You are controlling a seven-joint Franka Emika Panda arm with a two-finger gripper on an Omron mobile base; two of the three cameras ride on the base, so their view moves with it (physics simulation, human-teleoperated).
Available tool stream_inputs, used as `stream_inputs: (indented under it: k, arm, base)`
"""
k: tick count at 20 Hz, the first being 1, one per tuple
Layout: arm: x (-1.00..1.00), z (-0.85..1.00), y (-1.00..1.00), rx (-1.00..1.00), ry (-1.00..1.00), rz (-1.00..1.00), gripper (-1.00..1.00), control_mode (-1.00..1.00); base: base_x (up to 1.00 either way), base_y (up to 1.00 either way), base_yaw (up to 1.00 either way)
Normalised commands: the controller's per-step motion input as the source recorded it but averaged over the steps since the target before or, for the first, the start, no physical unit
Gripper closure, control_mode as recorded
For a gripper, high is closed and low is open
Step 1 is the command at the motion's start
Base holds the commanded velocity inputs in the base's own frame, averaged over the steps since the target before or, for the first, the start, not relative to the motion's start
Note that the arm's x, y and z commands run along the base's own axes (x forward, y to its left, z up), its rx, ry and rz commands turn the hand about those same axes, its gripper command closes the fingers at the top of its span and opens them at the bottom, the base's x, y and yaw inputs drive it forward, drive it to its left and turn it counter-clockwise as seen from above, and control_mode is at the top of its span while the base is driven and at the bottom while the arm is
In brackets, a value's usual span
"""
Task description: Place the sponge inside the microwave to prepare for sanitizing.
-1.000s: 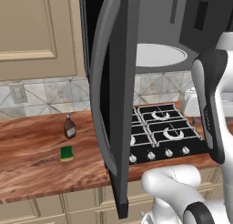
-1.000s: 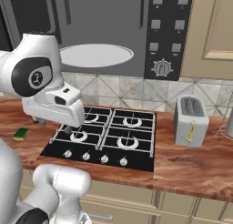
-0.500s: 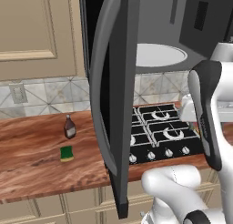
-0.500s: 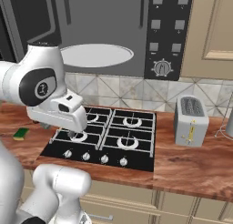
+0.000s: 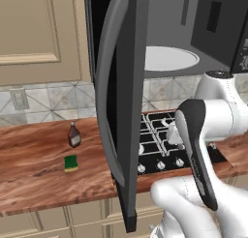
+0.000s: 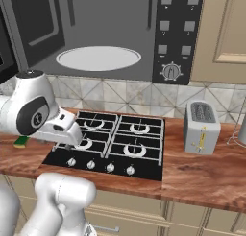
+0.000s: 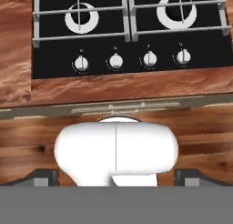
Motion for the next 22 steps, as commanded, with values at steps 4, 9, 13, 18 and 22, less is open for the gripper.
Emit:
stream_inputs:
  k: [4, 9, 13, 18, 22]
  arm:
    - [0.27, -0.29, 0.75, -0.07, -0.27, 0.12, -1.00, -1.00]
    - [0.52, -0.43, 0.36, -0.07, -0.22, 0.14, -1.00, -1.00]
    - [0.69, -0.20, -0.11, 0.00, -0.12, 0.14, -1.00, -1.00]
    - [0.53, -0.13, -0.03, 0.05, -0.05, 0.11, -1.00, -1.00]
    - [0.29, -0.09, 0.23, 0.15, -0.02, 0.15, -1.00, -1.00]
  base:
    - [0.00, 0.00, 0.00]
    - [0.00, 0.00, 0.00]
    - [0.00, 0.00, 0.00]
    - [0.00, 0.00, 0.00]
    - [0.00, 0.00, 0.00]
